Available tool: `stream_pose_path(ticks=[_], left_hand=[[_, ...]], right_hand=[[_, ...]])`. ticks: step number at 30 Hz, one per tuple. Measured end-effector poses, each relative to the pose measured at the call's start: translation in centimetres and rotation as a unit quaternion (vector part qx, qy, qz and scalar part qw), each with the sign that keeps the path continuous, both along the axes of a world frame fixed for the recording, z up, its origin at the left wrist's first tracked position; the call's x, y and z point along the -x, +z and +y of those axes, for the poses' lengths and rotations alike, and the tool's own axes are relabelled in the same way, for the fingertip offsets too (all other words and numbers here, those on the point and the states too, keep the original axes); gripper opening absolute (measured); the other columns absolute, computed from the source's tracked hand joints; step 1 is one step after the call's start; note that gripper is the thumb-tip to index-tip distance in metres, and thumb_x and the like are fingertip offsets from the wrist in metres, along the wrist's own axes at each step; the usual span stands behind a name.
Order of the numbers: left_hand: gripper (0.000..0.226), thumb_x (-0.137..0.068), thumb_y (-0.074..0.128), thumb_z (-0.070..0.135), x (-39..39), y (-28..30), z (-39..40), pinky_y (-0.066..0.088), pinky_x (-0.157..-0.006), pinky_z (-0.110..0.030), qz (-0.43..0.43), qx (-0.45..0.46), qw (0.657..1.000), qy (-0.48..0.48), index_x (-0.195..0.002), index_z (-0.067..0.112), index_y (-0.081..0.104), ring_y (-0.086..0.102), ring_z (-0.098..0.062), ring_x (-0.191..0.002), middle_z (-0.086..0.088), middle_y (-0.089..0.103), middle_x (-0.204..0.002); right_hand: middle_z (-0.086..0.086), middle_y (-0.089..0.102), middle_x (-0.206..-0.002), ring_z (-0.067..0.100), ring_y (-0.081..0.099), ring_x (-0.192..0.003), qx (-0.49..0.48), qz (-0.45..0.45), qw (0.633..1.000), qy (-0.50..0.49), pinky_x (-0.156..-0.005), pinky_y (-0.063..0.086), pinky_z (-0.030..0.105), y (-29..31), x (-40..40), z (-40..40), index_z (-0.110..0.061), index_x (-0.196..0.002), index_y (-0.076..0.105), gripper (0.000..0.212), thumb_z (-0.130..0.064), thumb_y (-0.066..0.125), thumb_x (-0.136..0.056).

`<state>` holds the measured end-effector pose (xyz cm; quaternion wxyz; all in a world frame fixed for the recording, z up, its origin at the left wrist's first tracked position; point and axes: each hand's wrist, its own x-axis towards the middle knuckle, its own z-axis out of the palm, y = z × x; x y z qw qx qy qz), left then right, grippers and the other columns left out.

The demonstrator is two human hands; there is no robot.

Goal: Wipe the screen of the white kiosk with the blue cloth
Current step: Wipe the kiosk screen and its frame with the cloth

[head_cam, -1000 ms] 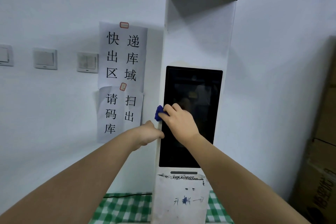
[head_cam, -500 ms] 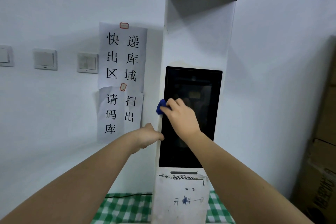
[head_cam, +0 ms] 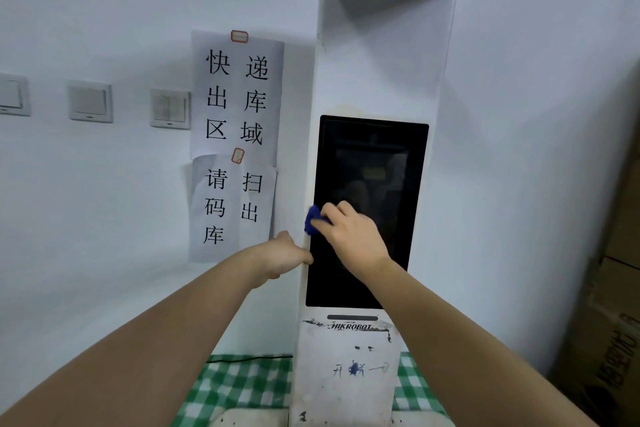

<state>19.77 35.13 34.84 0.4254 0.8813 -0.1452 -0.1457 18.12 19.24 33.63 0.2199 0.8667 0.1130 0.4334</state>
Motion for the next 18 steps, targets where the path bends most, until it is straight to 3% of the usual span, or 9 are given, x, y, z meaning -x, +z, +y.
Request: stream_pose_path(ticks=[2,7,11,14,16,18], left_hand=[[0.075,-0.088,0.056,0.029,0.1,0.1,-0.1,0.043,-0.104,-0.032,-0.003,-0.002,1.0,0.0,-0.149,0.015,0.016,0.046,-0.022,-0.115,-0.008,0.041,-0.126],[0.076,-0.09,0.055,0.028,0.3,0.5,-0.6,0.043,-0.1,-0.031,-0.014,-0.007,1.0,-0.01,-0.151,0.015,0.013,0.046,-0.027,-0.119,-0.011,0.038,-0.139],[0.078,-0.09,0.055,0.026,0.2,0.1,-0.9,0.042,-0.104,-0.032,-0.011,-0.001,1.0,-0.018,-0.152,0.015,0.01,0.04,-0.025,-0.125,-0.01,0.032,-0.148],[0.076,-0.089,0.055,0.026,0.1,-0.4,-0.9,0.041,-0.103,-0.032,-0.009,-0.004,1.0,-0.014,-0.151,0.014,0.012,0.039,-0.021,-0.106,-0.007,0.038,-0.126],[0.075,-0.09,0.055,0.025,0.2,-0.4,-0.8,0.041,-0.102,-0.031,-0.006,-0.004,1.0,-0.015,-0.15,0.013,0.013,0.038,-0.02,-0.104,-0.006,0.037,-0.122],[0.075,-0.09,0.055,0.024,0.3,-0.2,-0.7,0.041,-0.102,-0.031,-0.007,-0.003,1.0,-0.017,-0.15,0.012,0.013,0.041,-0.022,-0.112,-0.01,0.039,-0.132]], right_hand=[[0.002,0.059,-0.088,0.021,0.055,-0.075,0.037,0.017,0.999,-0.003,-0.045,0.041,0.026,0.5,0.2,-0.1,-0.016,-0.095,0.07,0.05,-0.007,0.087,-0.048],[0.004,0.061,-0.094,0.022,0.055,-0.075,-0.124,-0.058,0.99,-0.043,-0.043,0.031,0.022,2.6,0.0,0.5,-0.015,-0.102,0.069,0.052,-0.003,0.085,-0.053],[0.005,0.061,-0.092,0.022,0.056,-0.074,-0.052,-0.025,0.998,-0.037,-0.044,0.029,0.023,0.7,0.2,0.3,-0.014,-0.099,0.07,0.059,-0.001,0.086,-0.044],[0.003,0.06,-0.092,0.021,0.055,-0.076,0.018,0.045,0.999,-0.016,-0.046,0.037,0.024,0.2,0.7,-0.2,-0.015,-0.097,0.071,0.053,-0.005,0.086,-0.047],[0.002,0.059,-0.094,0.02,0.055,-0.078,0.069,0.067,0.995,-0.013,-0.048,0.039,0.026,0.9,1.0,-0.4,-0.017,-0.097,0.07,0.045,-0.008,0.084,-0.055],[0.004,0.061,-0.096,0.022,0.056,-0.08,0.026,0.027,0.999,-0.021,-0.047,0.04,0.027,2.1,0.8,-0.5,-0.016,-0.099,0.07,0.044,-0.007,0.083,-0.058]])
